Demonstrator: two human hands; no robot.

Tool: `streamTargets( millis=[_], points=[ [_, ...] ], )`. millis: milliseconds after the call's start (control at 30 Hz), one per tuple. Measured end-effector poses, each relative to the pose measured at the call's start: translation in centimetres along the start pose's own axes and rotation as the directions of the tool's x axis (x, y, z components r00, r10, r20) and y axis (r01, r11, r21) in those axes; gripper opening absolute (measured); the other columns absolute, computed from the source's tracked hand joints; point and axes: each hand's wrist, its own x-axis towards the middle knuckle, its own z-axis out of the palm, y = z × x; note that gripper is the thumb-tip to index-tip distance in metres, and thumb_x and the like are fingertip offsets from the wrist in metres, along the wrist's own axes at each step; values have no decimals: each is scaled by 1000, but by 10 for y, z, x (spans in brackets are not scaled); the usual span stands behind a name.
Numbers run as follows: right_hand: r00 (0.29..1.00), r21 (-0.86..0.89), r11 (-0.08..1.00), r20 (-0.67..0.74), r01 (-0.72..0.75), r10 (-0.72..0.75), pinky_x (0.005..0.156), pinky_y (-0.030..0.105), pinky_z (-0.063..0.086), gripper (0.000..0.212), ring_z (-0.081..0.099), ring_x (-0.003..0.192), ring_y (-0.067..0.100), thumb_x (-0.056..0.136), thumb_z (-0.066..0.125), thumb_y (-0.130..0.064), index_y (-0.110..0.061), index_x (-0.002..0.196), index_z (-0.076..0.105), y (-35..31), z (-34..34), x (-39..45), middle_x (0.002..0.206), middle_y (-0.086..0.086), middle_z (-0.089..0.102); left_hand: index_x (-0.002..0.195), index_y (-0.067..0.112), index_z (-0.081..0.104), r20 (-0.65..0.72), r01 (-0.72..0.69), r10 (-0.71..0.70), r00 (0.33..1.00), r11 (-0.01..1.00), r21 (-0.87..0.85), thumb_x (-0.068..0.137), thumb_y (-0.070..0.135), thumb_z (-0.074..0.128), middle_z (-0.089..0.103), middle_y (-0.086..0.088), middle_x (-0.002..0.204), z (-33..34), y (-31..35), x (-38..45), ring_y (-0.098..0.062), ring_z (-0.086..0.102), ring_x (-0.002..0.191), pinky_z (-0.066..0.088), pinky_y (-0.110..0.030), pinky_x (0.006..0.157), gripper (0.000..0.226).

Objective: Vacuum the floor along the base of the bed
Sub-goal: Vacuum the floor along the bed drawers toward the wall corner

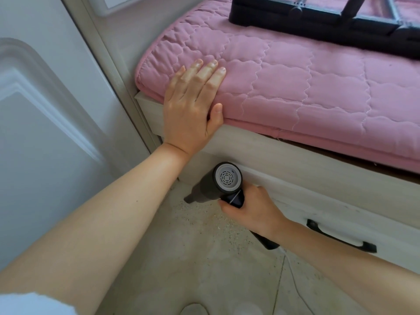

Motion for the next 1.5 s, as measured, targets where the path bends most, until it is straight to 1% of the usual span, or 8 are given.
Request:
streamTargets(
  millis=[300,533,733,833,967,1133,1267,1500],
  points=[
    [999,7,1000,36,1,-1,76,31,55,45,63,81,8,75,58,-53,-23,110,56,-1,-1,1,90,-8,67,133,10,58,6,-13,13,1000,1000,-4,101,38,18,57,-9,138,0,-2,-1,-28,49,132,33,-45,112,58],
    [997,15,1000,80,-7,5,69,19,52,37,62,74,4,79,65,-44,-21,106,59,-4,2,-4,83,-9,66,133,10,58,12,-13,13,1000,1000,-3,101,39,18,57,-9,138,-1,-2,-1,-28,49,131,33,-46,112,59],
    [998,26,999,60,-26,24,65,21,51,34,61,73,6,80,65,-41,-19,104,57,-7,5,-4,82,-7,65,133,10,59,1,-7,7,1000,1000,1,101,38,19,58,-8,137,0,-1,-1,-28,50,131,33,-45,111,58],
    [998,42,999,62,-26,23,69,22,52,36,62,77,7,79,65,-42,-18,105,58,-9,8,-2,86,-5,66,132,11,60,-6,-12,12,1000,1000,12,101,38,18,59,-8,136,0,-1,-1,-28,51,130,34,-44,111,59],
    [990,73,997,142,-3,-7,74,23,53,39,63,82,8,79,68,-39,-18,111,58,-12,8,-3,91,-5,68,131,11,61,-14,-22,22,1000,1000,20,101,39,18,60,-8,134,1,-2,-1,-28,53,128,36,-45,109,59],
    [973,56,998,227,26,-38,68,21,53,32,62,75,5,76,68,-37,-22,102,58,-12,4,-9,83,-9,66,131,11,60,-19,-18,19,1000,1000,23,101,40,17,60,-8,135,2,-2,-2,-28,53,128,36,-46,108,60],
    [966,46,998,253,49,-59,63,15,47,29,59,70,2,76,68,-36,-24,100,57,-13,0,-11,80,-12,63,132,12,60,-18,-14,14,1000,1000,28,101,39,16,59,-8,135,2,-2,-2,-27,52,129,36,-46,109,60],
    [970,70,996,231,54,-69,71,17,50,38,62,82,6,78,67,-38,-22,111,57,-17,6,-9,93,-9,68,132,12,60,-22,-11,11,1000,999,36,101,39,16,60,-7,135,2,-2,-2,-27,52,129,37,-46,108,60]
  ],
)
